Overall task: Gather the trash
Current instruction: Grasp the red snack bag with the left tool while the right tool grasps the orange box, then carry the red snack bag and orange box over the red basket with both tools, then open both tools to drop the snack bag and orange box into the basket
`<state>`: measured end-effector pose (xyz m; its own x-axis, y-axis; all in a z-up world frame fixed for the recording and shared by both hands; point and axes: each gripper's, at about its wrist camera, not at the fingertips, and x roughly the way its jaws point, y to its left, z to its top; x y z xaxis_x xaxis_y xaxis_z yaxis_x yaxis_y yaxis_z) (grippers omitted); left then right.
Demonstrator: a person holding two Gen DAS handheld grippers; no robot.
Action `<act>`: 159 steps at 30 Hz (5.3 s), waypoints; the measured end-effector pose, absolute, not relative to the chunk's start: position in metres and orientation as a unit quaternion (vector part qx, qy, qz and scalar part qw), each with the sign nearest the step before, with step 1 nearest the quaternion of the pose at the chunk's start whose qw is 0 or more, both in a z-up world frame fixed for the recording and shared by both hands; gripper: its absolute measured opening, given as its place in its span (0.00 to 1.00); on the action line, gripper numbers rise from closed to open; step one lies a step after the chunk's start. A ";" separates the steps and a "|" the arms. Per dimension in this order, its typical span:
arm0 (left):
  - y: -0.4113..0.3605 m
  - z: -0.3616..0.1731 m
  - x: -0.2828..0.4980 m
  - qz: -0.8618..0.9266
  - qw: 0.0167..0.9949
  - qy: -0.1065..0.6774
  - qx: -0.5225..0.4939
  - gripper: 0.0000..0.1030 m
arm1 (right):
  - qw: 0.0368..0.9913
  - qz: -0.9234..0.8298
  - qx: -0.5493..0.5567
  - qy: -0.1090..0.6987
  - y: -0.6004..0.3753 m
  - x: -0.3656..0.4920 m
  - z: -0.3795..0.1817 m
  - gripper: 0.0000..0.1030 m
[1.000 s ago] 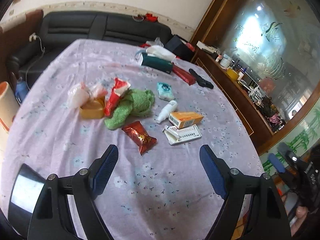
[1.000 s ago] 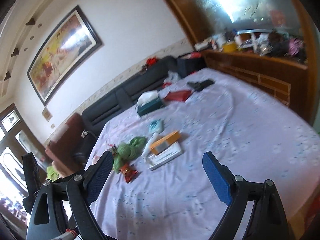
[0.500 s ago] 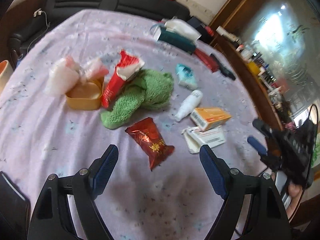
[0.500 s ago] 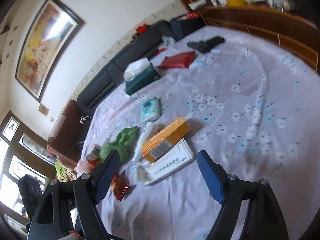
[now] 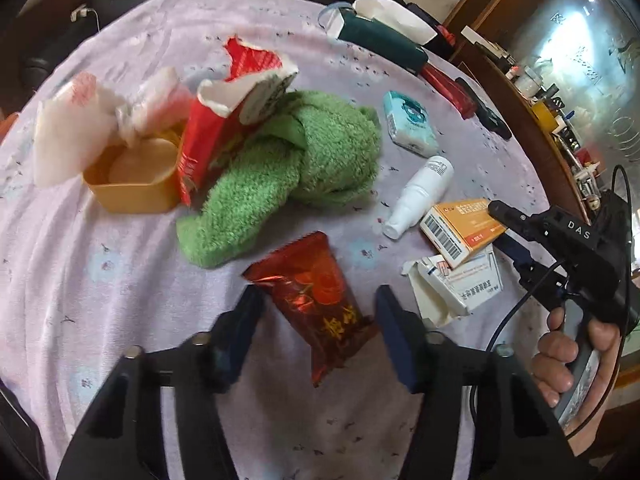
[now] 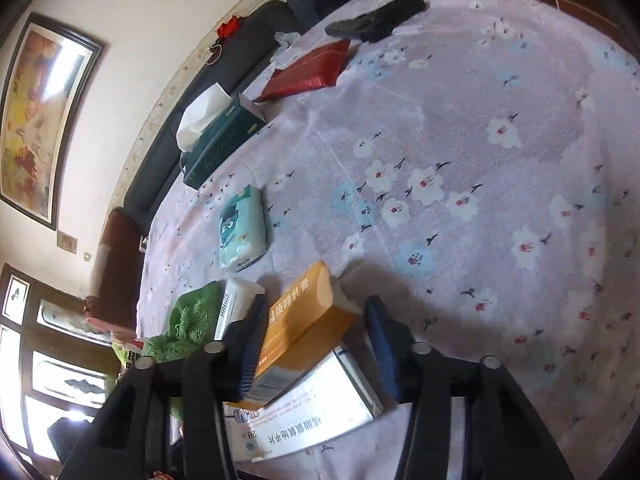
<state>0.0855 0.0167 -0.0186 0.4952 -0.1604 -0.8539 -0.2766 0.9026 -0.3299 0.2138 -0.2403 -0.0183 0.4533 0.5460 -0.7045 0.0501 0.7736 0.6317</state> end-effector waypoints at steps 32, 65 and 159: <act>-0.131 0.073 -0.052 -0.149 0.887 0.414 -0.138 0.29 | 0.912 0.154 0.245 0.290 -0.360 -0.111 0.121 0.20; -0.239 0.155 -0.129 -0.258 0.914 0.311 -0.032 0.29 | 0.950 0.000 0.263 0.165 -0.465 -0.262 0.185 0.20; -0.315 0.136 -0.102 -0.349 0.882 0.317 0.006 0.80 | 0.941 -0.108 0.284 0.148 -0.553 -0.271 0.166 0.85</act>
